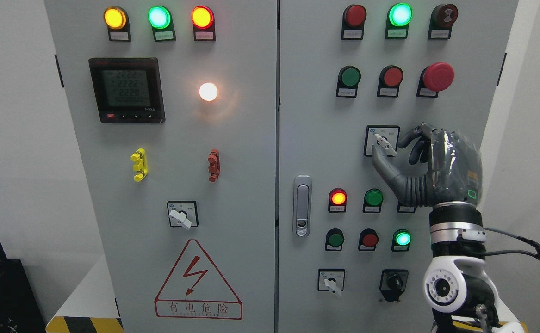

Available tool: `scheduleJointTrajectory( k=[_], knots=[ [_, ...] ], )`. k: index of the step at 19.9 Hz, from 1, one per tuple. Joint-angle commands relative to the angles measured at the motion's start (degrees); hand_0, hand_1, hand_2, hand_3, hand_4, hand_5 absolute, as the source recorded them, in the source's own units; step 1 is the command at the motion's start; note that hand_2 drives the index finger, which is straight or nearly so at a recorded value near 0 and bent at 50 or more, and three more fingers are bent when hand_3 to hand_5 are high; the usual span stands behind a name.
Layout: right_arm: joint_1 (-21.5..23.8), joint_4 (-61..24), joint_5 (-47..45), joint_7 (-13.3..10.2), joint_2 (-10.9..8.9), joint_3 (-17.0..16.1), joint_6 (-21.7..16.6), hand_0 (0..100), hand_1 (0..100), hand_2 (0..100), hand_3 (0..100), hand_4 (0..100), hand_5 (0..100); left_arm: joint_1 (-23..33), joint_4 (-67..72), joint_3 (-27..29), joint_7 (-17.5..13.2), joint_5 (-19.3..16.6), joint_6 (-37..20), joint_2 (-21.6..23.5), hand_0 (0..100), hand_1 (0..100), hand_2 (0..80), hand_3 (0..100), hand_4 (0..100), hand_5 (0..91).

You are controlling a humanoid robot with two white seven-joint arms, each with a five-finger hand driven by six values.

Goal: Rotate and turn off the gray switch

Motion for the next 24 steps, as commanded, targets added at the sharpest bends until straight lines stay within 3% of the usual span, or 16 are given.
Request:
scheduleJointTrajectory(
  k=[1,11,24],
  knots=[
    [-0.11,0.40,0.25,0.02,0.15,0.62,0.03,16,41,60,87,87,100,0.00,0.79,-0.09,0.21,0.00,0.02,0.00,12,39,0.0,0,0,0.0],
    [-0.55,0.66,0.34,0.02,0.15,0.71,0.03,16,42,61,88,88,100,0.00,0.79,-0.09,0.21,0.00,0.02,0.00,12,39,0.0,0,0,0.0],
    [-0.90,0.75,0.34,0.02,0.24,0.71,1.09,24,45,62,89,88,100,0.00,0.79,-0.09,0.21,0.00,0.02,0.00,12,39,0.0,0,0,0.0]
  ],
)
